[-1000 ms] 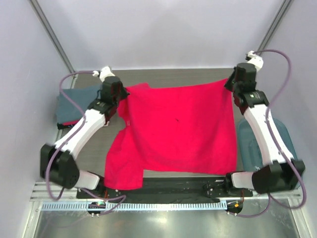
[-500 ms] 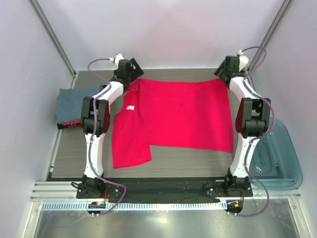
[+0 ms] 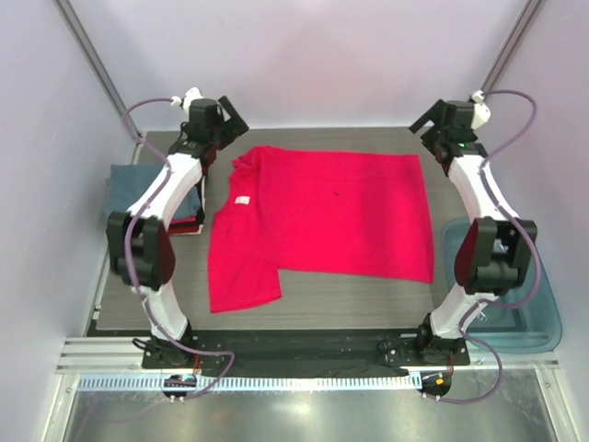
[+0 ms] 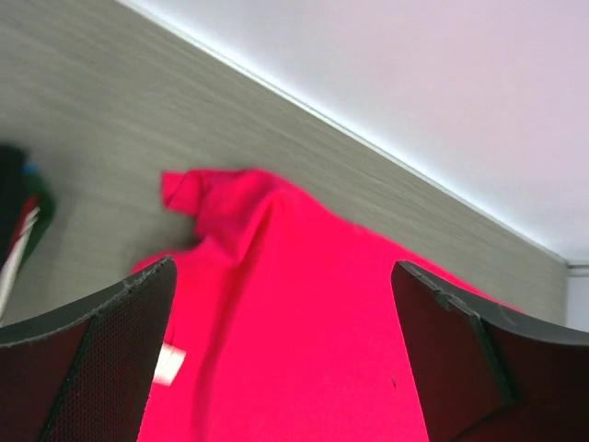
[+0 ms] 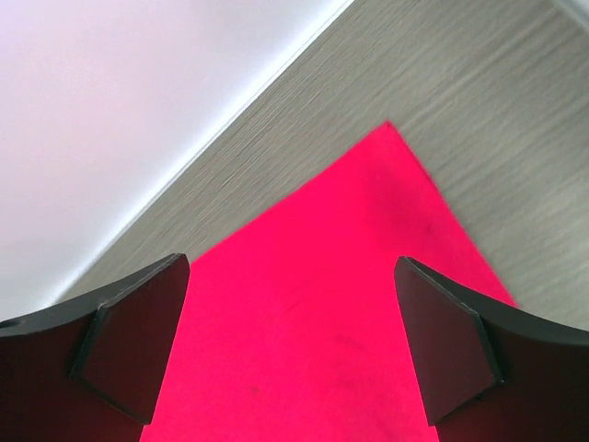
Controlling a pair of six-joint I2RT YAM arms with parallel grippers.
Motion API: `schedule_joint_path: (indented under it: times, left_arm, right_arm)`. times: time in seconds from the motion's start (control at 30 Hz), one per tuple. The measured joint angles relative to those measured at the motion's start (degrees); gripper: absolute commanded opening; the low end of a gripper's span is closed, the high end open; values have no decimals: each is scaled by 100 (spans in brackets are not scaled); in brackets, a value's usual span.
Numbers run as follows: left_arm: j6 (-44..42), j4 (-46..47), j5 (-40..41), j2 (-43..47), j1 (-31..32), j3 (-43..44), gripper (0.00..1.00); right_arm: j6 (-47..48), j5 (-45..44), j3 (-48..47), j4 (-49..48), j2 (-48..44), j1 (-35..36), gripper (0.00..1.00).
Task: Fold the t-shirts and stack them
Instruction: Flatten the tshirt out, then fold the tshirt
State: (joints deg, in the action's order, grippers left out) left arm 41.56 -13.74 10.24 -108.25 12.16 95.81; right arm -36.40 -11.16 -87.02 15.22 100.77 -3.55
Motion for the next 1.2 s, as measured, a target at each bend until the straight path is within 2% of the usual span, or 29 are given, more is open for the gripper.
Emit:
schedule_joint_path:
  times: [0.07, 0.13, 0.17, 0.2, 0.3, 0.4, 0.47, 0.5, 0.67, 0.8, 0.9, 1.07, 1.2]
  left_arm:
    - [81, 122, -11, 820, -52, -763, 100]
    - [201, 592, -210, 1462, -203, -1515, 98]
    - [319, 927, -411, 1790, -332, -2000, 91]
    - [437, 1220, -627, 2052, -455, -2444, 88]
    - [706, 1829, -1027, 2533, -658, -3539, 100]
    - [876, 1840, -1132, 2802, -337, -4197, 100]
    - [894, 1711, -1204, 2920, -129, -4271, 99]
    - [905, 1687, -1250, 2986, -57, -4271, 100]
    - [949, 1711, -1285, 3467, -11, -4271, 100]
    - [1110, 1591, -1287, 3589, 72, -4271, 100]
    - [1235, 1069, -1067, 3604, 393, -4269, 100]
    - [1329, -118, -229, 3869, 1434, -4317, 100]
    - [1351, -544, 28, 4170, 1663, -4575, 100]
  right_arm:
    - [-188, 498, 284, 59, -391, -225, 100]
    - [-258, 1012, 654, 15, -708, -487, 86]
    - [-282, 1220, 837, -20, -811, -605, 83]
    - [-302, 1464, 1093, -85, -914, -741, 79]
    - [-332, 1912, 1790, -146, -1045, -962, 80]
    - [-302, 2142, 2378, -28, -1080, -964, 85]
    - [-275, 2173, 2651, 79, -1202, -929, 90]
    - [-258, 2170, 2785, 144, -1340, -898, 99]
    - [-111, 1869, 3110, 297, -2352, -533, 100]
    - [57, 1152, 3056, 544, -2747, 205, 100]
    - [118, 557, 3069, 927, -2774, 660, 96]
    - [155, 26, 3436, 1276, -2844, 728, 90]
    - [162, -87, 3740, 1390, -2806, 730, 86]
